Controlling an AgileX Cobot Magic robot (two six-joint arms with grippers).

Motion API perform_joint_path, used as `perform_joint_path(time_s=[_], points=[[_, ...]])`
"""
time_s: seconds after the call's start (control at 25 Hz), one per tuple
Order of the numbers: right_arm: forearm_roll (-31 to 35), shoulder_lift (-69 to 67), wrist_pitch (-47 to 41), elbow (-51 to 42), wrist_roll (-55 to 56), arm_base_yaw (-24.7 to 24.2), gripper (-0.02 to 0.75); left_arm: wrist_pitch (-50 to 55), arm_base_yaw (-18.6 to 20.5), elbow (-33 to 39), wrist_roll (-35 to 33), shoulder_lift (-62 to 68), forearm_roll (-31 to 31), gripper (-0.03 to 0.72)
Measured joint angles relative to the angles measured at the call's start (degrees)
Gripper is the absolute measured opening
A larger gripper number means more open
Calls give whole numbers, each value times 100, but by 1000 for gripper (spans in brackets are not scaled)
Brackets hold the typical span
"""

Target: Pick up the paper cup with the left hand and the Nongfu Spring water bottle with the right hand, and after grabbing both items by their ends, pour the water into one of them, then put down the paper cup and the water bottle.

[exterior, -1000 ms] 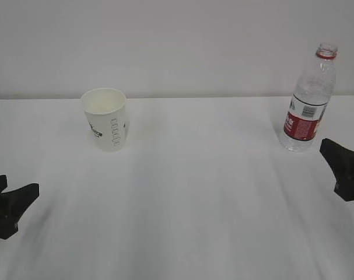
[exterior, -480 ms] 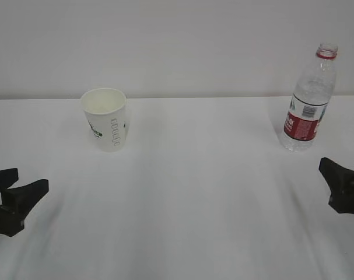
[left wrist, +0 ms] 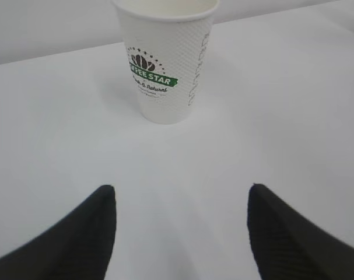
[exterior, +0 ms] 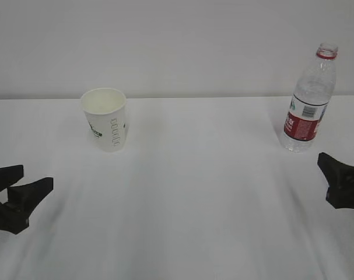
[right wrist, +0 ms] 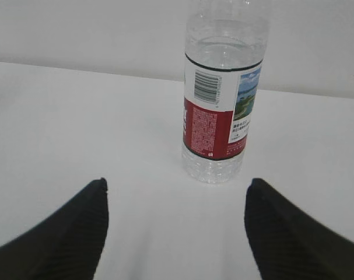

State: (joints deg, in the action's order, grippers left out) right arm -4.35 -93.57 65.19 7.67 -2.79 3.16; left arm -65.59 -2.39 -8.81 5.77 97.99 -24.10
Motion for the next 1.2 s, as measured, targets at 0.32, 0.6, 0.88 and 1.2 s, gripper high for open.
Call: perform_joint_path(time_s=[0.32, 0.6, 0.88, 1.2], points=[[38, -12, 12, 240, -81, 0, 553, 0, 0, 0, -114, 17, -26, 515], [47, -350, 32, 422, -85, 0, 643, -2, 0, -134, -123, 17, -112, 604], [47, -846, 32, 715, -85, 0, 654, -17, 0, -325, -123, 17, -152, 633], [47, -1290, 46, 1222, -85, 0, 655, -17, 0, -325, -123, 17, -152, 630]])
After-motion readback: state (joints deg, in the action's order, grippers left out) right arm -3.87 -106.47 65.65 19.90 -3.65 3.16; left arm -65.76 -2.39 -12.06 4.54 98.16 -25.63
